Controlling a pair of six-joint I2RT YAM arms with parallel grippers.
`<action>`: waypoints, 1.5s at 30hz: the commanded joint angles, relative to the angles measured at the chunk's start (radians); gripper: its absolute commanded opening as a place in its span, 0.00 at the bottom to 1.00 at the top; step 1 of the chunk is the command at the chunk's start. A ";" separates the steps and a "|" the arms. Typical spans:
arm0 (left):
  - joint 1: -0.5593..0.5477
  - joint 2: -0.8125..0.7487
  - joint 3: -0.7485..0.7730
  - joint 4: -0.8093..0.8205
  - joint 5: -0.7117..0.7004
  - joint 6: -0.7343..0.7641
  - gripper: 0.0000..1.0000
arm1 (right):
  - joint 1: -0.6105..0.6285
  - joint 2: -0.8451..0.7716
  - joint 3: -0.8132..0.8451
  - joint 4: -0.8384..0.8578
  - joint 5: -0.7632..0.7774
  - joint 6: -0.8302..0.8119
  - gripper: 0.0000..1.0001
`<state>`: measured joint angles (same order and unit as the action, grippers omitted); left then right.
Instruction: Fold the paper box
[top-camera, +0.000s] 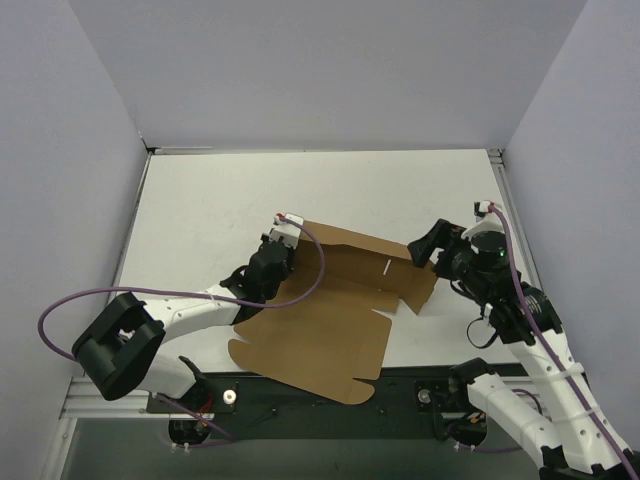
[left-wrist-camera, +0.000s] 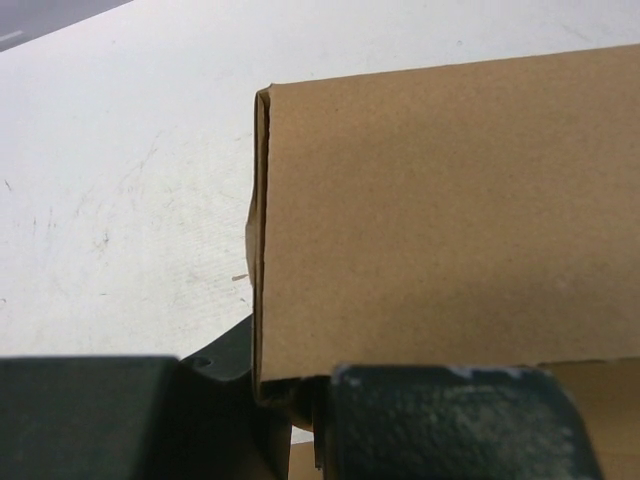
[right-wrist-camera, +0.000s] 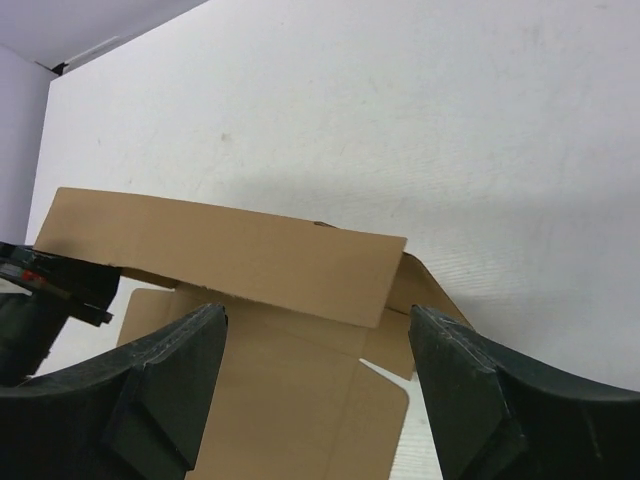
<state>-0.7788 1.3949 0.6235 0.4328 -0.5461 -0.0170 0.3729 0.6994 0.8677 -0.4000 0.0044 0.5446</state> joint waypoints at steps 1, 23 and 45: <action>-0.017 -0.011 -0.028 0.024 -0.117 0.066 0.00 | -0.008 0.150 0.066 -0.059 -0.101 0.100 0.75; -0.063 -0.020 -0.062 0.049 -0.167 0.048 0.00 | 0.041 0.244 0.160 -0.111 -0.026 0.089 0.68; -0.099 -0.051 -0.096 0.083 -0.190 0.065 0.00 | 0.038 0.354 0.044 0.076 -0.089 0.120 0.68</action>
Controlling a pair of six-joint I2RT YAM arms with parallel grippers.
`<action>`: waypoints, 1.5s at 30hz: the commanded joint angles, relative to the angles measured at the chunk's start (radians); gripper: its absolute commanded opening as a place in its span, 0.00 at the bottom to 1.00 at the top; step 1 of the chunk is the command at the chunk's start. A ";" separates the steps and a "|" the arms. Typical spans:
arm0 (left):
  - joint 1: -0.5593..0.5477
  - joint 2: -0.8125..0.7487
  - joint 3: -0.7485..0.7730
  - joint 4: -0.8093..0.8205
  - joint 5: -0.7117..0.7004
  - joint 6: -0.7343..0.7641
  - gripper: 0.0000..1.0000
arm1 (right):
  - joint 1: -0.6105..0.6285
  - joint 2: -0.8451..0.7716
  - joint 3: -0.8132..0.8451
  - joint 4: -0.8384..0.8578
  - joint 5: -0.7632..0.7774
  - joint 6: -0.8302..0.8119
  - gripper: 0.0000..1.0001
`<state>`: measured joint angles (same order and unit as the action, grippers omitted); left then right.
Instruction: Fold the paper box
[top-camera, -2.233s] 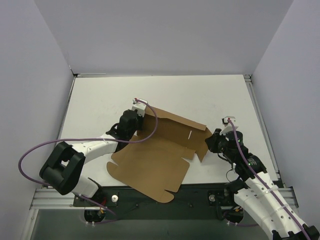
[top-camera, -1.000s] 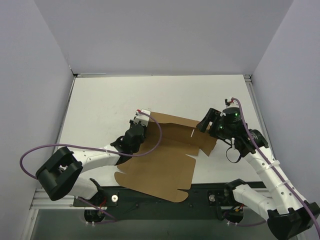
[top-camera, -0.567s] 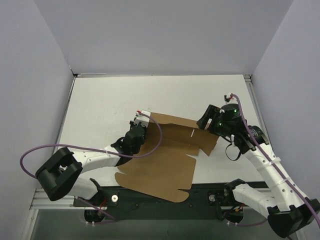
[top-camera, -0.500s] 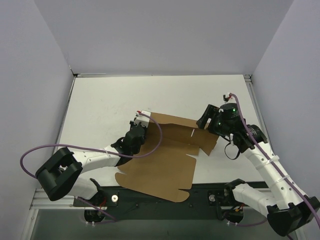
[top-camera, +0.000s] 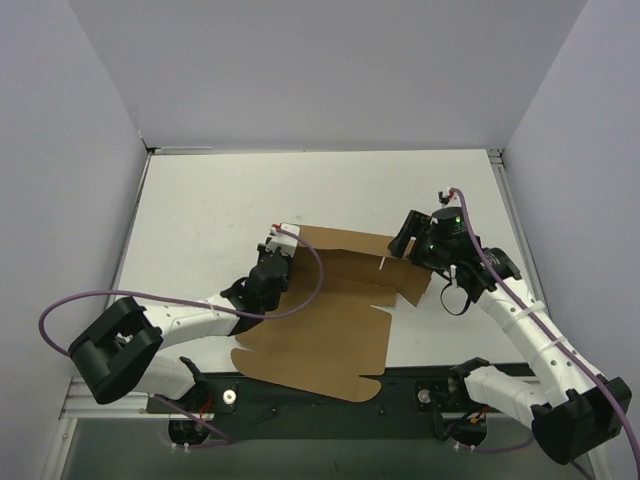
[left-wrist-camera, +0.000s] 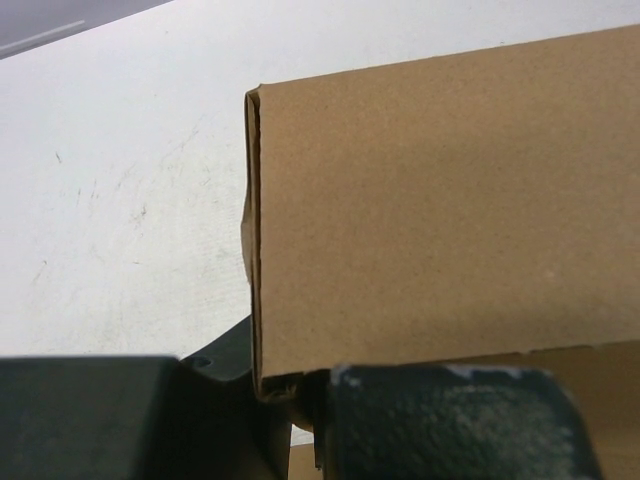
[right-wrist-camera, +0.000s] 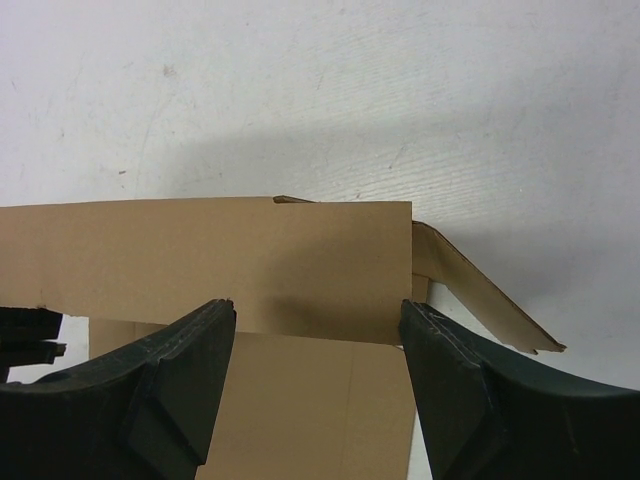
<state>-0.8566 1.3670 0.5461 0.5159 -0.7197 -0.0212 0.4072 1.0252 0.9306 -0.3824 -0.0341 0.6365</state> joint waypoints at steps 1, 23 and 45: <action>-0.021 -0.025 -0.020 -0.001 -0.020 0.069 0.00 | 0.002 0.033 -0.022 0.068 -0.056 0.031 0.68; -0.128 -0.049 -0.103 -0.037 -0.092 -0.057 0.00 | -0.010 0.121 -0.055 0.192 -0.096 -0.038 0.73; -0.180 -0.011 -0.101 -0.033 -0.130 -0.068 0.00 | -0.002 0.200 0.020 0.218 -0.223 -0.008 0.77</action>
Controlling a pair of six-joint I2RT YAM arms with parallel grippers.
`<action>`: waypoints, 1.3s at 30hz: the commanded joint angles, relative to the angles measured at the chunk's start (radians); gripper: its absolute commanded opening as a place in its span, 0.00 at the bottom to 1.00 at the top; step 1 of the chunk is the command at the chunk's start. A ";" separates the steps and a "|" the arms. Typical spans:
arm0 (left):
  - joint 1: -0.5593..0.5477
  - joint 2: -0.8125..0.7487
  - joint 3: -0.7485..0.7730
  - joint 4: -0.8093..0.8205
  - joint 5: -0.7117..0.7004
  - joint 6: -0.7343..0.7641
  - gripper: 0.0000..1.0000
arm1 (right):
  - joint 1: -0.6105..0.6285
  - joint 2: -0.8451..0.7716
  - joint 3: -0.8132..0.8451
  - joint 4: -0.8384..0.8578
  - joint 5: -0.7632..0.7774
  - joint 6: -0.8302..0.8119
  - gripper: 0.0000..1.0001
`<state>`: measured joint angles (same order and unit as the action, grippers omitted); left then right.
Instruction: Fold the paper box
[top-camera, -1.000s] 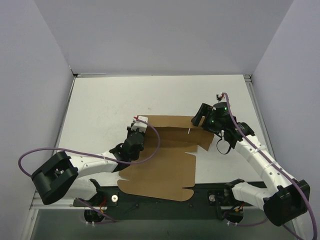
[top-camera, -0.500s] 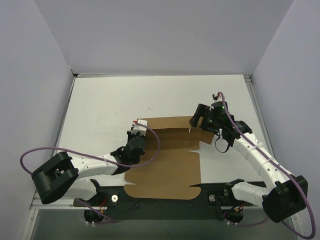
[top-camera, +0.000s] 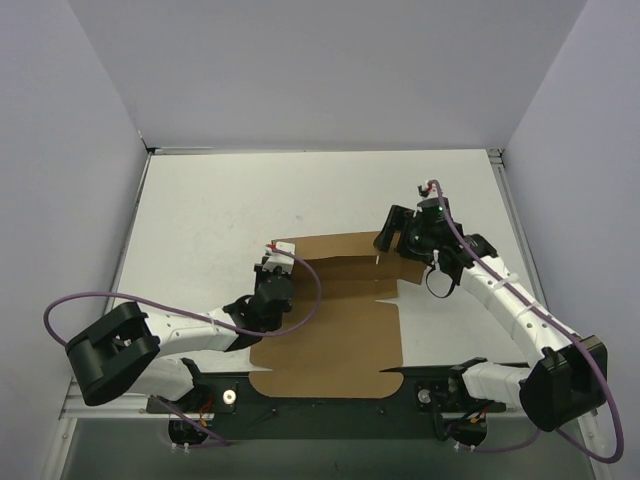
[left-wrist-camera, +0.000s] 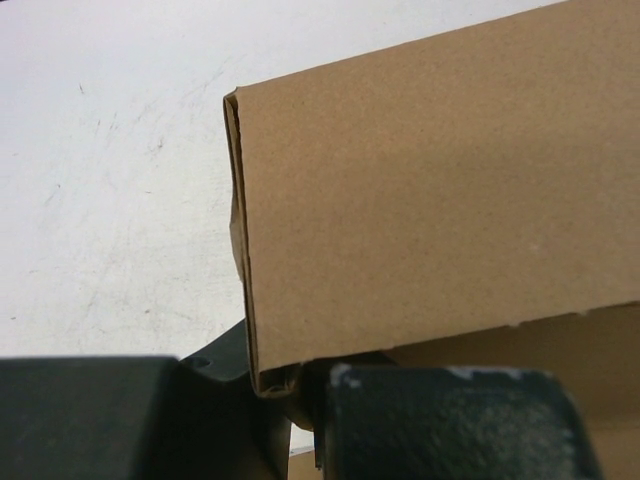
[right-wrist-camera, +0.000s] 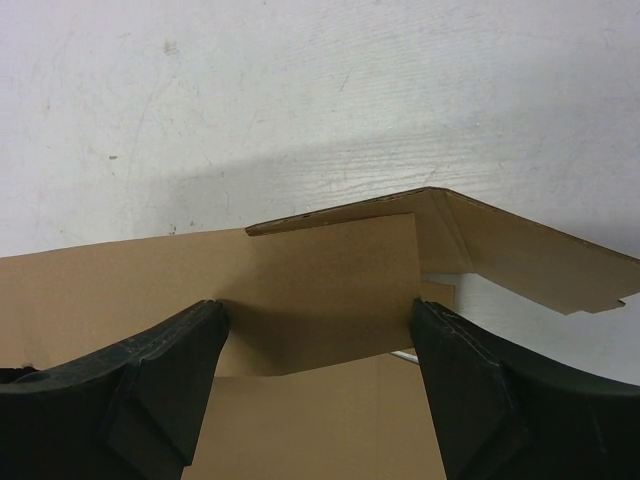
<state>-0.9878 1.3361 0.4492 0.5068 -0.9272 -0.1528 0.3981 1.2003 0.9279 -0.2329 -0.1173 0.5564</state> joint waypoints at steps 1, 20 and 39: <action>-0.051 0.023 -0.006 -0.022 0.076 0.065 0.00 | 0.004 0.028 0.019 0.078 -0.163 0.080 0.77; -0.098 0.061 0.000 -0.011 0.047 0.064 0.00 | -0.008 0.091 0.011 0.210 -0.332 0.151 0.76; -0.098 0.046 -0.024 0.002 0.042 0.025 0.00 | -0.131 -0.008 -0.129 0.296 -0.478 0.361 0.51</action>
<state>-1.0592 1.3727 0.4381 0.5728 -0.9825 -0.1650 0.2962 1.2335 0.8474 -0.0395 -0.4919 0.7986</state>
